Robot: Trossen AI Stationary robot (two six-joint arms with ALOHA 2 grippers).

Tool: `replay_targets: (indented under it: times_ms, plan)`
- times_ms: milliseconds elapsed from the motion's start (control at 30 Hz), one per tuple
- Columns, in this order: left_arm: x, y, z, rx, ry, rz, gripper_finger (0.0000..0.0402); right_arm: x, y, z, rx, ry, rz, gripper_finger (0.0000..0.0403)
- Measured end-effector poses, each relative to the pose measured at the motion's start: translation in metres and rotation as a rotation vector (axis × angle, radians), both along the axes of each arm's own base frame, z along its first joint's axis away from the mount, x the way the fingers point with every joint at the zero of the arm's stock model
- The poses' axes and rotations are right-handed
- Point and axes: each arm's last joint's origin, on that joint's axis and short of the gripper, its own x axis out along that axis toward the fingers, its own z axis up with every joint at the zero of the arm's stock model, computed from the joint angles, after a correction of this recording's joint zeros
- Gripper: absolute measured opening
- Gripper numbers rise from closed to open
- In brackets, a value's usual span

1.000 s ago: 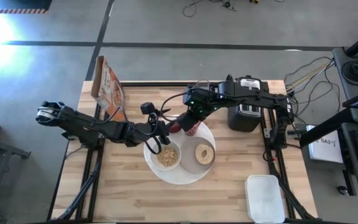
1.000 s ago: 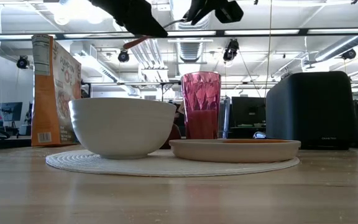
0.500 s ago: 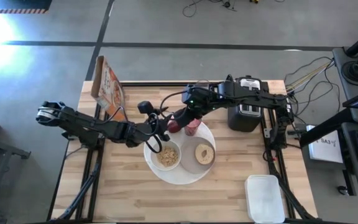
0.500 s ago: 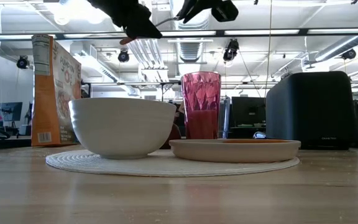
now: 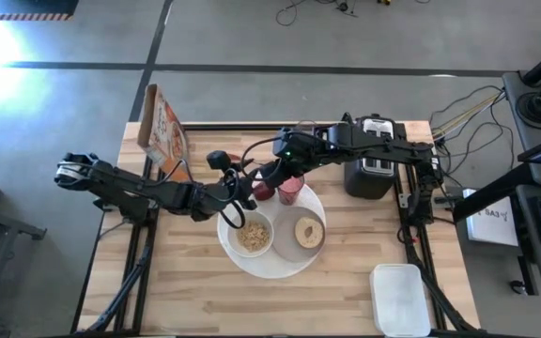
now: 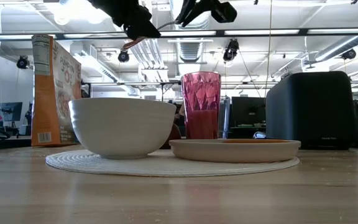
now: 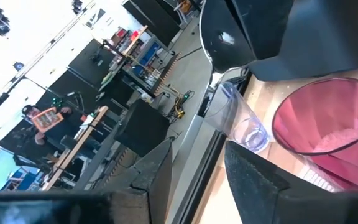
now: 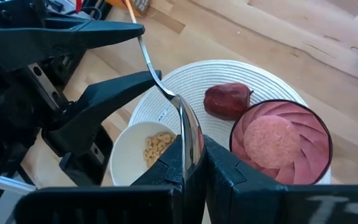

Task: Arrange a breakfast setting
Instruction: Put the silver spoon on the white table mat to the left of the white bowl

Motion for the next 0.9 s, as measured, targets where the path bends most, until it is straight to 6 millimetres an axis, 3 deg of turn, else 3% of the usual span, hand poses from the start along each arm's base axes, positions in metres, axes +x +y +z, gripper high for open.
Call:
replay_targets:
  times_ms: [500,900]
  plan:
    - [0.0022,0.0081,0.0047,0.019,-0.022,0.017,0.008,0.0015,0.004,0.0007,0.017,-0.017,0.0,0.0022]
    - [0.0025,0.0092,0.0053,0.02,-0.026,0.019,0.0071,0.0013,0.0045,0.0007,0.002,-0.012,0.024,0.0022]
